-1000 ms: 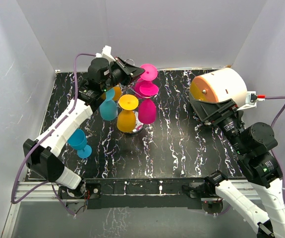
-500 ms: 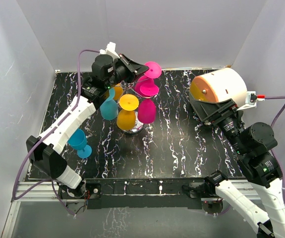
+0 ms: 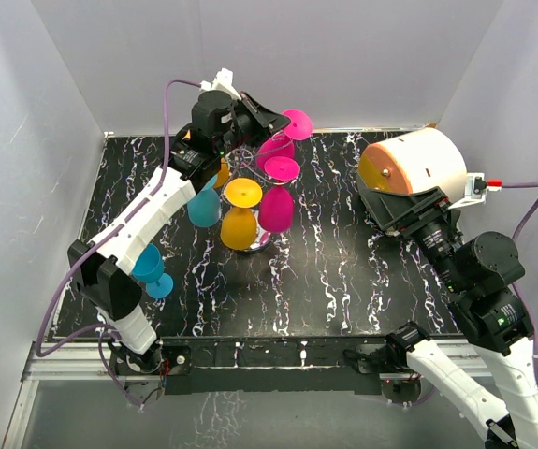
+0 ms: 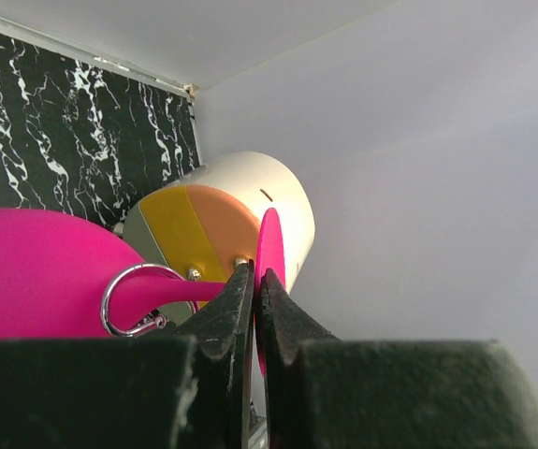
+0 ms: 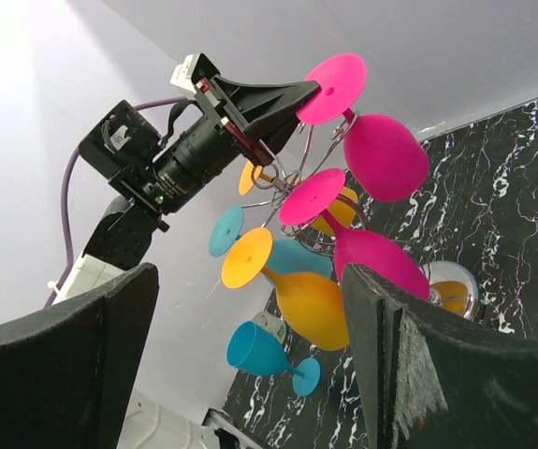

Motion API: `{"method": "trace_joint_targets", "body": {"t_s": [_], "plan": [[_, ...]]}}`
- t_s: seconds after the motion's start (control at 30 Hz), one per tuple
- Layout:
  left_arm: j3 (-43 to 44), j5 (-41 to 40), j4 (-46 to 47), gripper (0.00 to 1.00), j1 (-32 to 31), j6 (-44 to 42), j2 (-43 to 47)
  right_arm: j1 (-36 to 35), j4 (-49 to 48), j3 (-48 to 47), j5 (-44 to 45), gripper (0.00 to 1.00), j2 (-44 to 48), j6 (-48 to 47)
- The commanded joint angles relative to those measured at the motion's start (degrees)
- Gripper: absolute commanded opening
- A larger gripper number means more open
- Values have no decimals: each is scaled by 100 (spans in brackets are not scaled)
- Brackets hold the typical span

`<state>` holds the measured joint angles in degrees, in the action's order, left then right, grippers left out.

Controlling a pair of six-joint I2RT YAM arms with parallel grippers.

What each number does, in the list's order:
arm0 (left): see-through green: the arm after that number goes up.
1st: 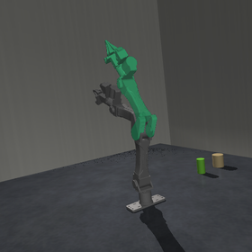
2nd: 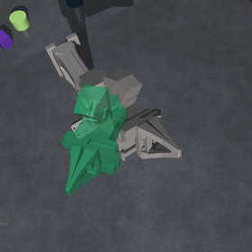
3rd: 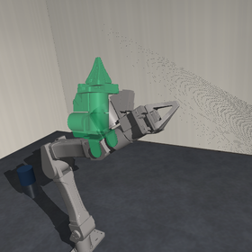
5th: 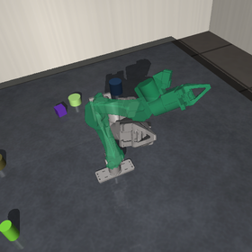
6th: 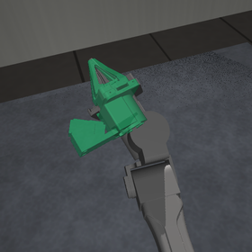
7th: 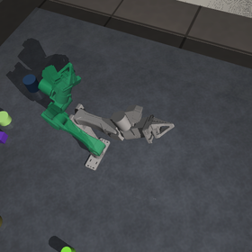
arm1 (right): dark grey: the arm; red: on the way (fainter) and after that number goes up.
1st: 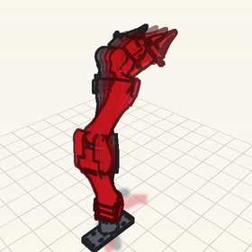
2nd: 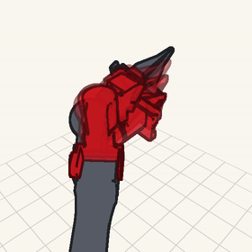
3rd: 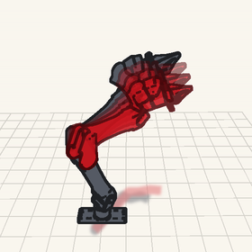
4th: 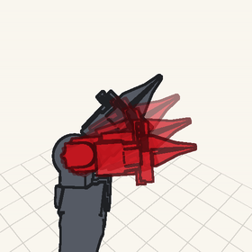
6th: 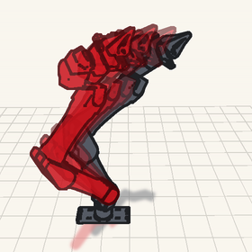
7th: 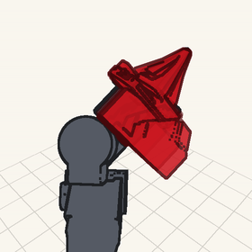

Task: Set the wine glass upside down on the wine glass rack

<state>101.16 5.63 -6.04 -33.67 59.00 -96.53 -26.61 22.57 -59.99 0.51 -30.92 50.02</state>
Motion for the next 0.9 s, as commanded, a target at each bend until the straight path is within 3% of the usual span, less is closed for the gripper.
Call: {"method": "trace_joint_targets", "body": {"t_s": [0.0, 0.4, 0.87], "plan": [[404, -205, -17, 0, -17, -232, 19, -18, -128, -26, 82, 77, 74, -19], [643, -773, -448, 0, -18, -644, -18, -20, -121, -13, 89, 77, 76, -17], [782, -1239, -759, 7, -4, -980, -81, -20, -103, 11, 127, 78, 119, -27]]}}
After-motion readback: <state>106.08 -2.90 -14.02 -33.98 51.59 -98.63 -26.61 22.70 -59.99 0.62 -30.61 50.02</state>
